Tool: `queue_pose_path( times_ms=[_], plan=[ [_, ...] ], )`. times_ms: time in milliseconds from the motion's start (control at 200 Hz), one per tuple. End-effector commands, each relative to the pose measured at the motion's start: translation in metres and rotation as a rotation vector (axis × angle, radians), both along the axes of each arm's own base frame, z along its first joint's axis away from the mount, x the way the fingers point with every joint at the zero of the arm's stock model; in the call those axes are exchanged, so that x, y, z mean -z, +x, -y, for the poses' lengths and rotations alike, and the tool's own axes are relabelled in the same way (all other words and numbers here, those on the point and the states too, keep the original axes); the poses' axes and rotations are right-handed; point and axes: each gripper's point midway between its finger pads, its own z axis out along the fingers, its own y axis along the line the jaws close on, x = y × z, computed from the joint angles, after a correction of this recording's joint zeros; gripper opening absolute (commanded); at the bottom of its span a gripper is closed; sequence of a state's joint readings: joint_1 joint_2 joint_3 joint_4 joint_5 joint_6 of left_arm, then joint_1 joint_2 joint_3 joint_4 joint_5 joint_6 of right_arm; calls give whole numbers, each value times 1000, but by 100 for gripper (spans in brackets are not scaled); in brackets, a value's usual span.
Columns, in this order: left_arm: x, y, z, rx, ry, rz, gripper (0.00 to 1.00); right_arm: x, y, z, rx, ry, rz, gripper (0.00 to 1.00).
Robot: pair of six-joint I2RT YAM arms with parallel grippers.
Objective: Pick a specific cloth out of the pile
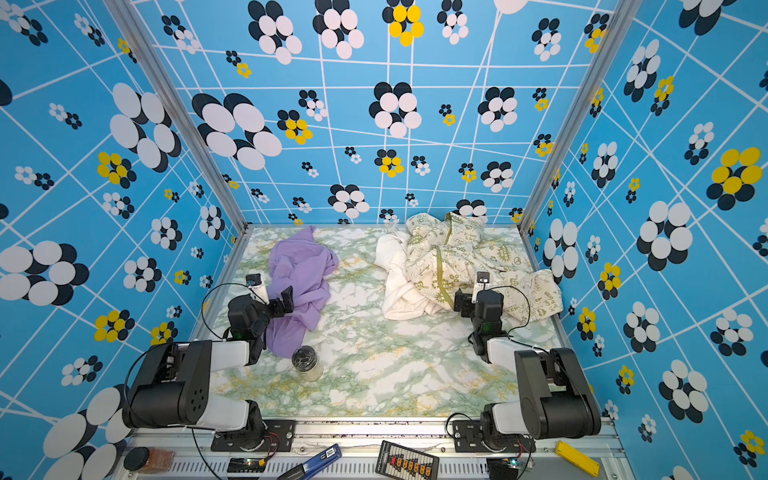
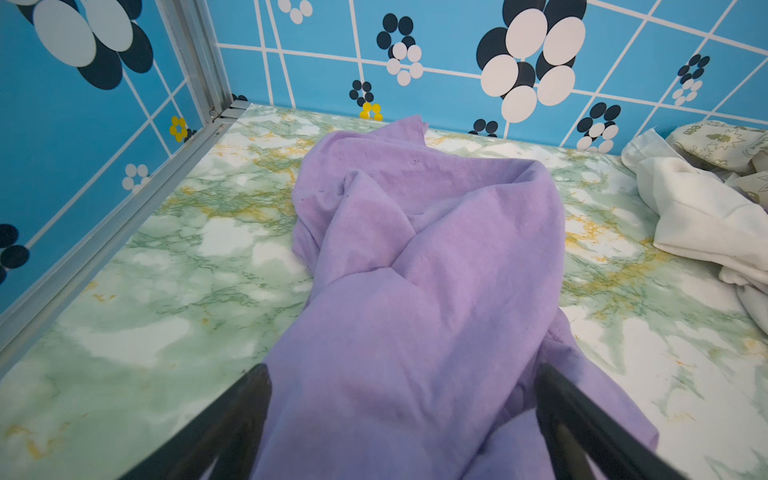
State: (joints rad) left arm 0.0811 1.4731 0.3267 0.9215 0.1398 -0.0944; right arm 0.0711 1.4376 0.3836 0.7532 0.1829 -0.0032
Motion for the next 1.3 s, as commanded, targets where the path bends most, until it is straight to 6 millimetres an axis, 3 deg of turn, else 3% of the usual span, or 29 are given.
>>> queue_pose_path(
  times_ms=[0, 520, 1294],
  plan=[
    [-7, 6, 5, 27, 29, 32, 99, -4, 5, -1, -23, -4, 86, 99],
    [8, 13, 11, 21, 80, -16, 99, 4, 11, 13, 49, 9, 66, 99],
    [8, 15, 16, 25, 113, -21, 99, 4, 10, 16, 66, 8, 68, 99]
  ],
)
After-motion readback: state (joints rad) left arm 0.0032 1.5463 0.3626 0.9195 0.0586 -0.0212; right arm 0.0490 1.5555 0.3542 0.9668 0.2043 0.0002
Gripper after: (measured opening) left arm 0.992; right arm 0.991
